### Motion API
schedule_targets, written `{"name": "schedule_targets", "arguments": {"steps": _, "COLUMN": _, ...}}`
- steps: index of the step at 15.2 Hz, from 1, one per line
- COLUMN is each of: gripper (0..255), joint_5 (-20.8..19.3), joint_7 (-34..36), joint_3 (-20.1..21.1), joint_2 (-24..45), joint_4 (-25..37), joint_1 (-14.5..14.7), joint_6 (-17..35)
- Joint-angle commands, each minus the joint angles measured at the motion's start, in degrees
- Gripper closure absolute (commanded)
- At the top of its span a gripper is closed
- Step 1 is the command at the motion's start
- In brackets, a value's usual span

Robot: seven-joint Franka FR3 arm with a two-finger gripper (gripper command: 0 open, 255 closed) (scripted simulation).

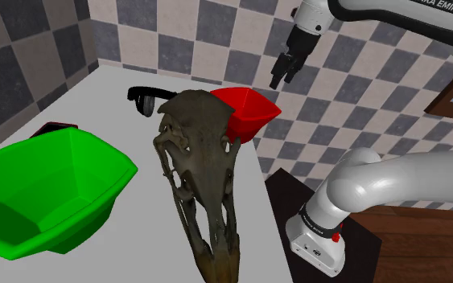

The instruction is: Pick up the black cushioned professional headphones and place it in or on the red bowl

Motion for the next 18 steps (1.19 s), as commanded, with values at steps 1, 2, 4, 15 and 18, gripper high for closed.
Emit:
{"name": "schedule_targets", "arguments": {"steps": 1, "gripper": 0, "joint_5": 0.0, "joint_7": 0.0, "joint_3": 0.0, "joint_2": 0.0, "joint_4": 0.0, "joint_1": 0.0, "joint_6": 0.0}}
{"name": "schedule_targets", "arguments": {"steps": 2, "gripper": 0, "joint_5": 0.8, "joint_7": 1.7, "joint_3": 1.1, "joint_2": 1.2, "joint_4": 0.2, "joint_1": 0.1, "joint_6": 0.9}}
{"name": "schedule_targets", "arguments": {"steps": 4, "gripper": 0, "joint_5": 2.2, "joint_7": 5.1, "joint_3": 3.4, "joint_2": 3.9, "joint_4": 0.8, "joint_1": 0.2, "joint_6": 2.7}}
{"name": "schedule_targets", "arguments": {"steps": 15, "gripper": 0, "joint_5": 6.1, "joint_7": 23.5, "joint_3": 14.6, "joint_2": 22.7, "joint_4": 10.2, "joint_1": -0.1, "joint_6": 11.3}}
{"name": "schedule_targets", "arguments": {"steps": 18, "gripper": 0, "joint_5": 5.5, "joint_7": 28.6, "joint_3": 17.3, "joint_2": 28.9, "joint_4": 14.5, "joint_1": -0.4, "joint_6": 13.0}}
